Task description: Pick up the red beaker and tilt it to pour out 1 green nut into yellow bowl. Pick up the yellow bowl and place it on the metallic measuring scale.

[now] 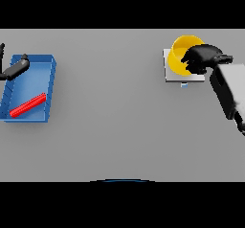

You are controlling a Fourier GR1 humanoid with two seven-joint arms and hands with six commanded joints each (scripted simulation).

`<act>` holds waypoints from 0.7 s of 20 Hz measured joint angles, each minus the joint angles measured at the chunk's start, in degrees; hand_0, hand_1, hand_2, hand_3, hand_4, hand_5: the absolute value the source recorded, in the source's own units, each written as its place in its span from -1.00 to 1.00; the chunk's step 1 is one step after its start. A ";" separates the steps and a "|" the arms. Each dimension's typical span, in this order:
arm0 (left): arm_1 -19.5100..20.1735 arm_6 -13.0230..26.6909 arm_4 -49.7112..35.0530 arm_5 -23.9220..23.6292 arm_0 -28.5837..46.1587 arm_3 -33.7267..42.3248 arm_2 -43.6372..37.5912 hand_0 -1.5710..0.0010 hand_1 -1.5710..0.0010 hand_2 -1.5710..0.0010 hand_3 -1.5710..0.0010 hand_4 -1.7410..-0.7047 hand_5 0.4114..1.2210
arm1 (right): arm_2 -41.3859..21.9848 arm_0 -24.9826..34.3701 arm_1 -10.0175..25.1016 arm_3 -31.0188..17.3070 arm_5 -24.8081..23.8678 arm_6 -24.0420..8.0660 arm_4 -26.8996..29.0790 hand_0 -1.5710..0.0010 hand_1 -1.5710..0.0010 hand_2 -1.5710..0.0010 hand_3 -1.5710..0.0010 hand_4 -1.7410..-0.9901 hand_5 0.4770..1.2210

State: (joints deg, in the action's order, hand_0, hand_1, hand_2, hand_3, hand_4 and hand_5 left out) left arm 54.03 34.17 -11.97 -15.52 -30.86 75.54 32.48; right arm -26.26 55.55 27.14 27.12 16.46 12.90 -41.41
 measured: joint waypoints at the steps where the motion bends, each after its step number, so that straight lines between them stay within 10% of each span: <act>1: -0.03 -0.10 0.05 0.12 -0.18 -0.50 -0.11 1.00 1.00 1.00 1.00 0.79 -0.18 | 0.27 0.15 0.35 -0.50 0.03 -0.07 0.27 -0.55 -0.38 -0.44 -0.05 -0.48 0.55; 6: -0.97 0.05 0.17 0.51 -0.73 -1.24 0.35 1.00 1.00 1.00 1.00 0.81 -0.19 | 0.45 1.59 -0.45 -3.79 0.76 0.18 0.02 0.49 0.55 0.34 0.23 -0.12 -0.07; 14: -1.40 -0.04 -0.20 0.57 -1.44 -1.82 -0.04 1.00 1.00 1.00 1.00 0.78 -0.20 | -1.04 3.46 -1.47 -7.45 0.53 3.30 -1.96 0.91 0.92 0.82 0.53 0.13 -0.31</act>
State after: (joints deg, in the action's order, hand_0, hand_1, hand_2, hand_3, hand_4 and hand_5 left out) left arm 52.64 34.13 -12.17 -14.96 -32.30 73.71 32.44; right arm -27.30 59.01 25.67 19.67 16.99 16.21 -43.36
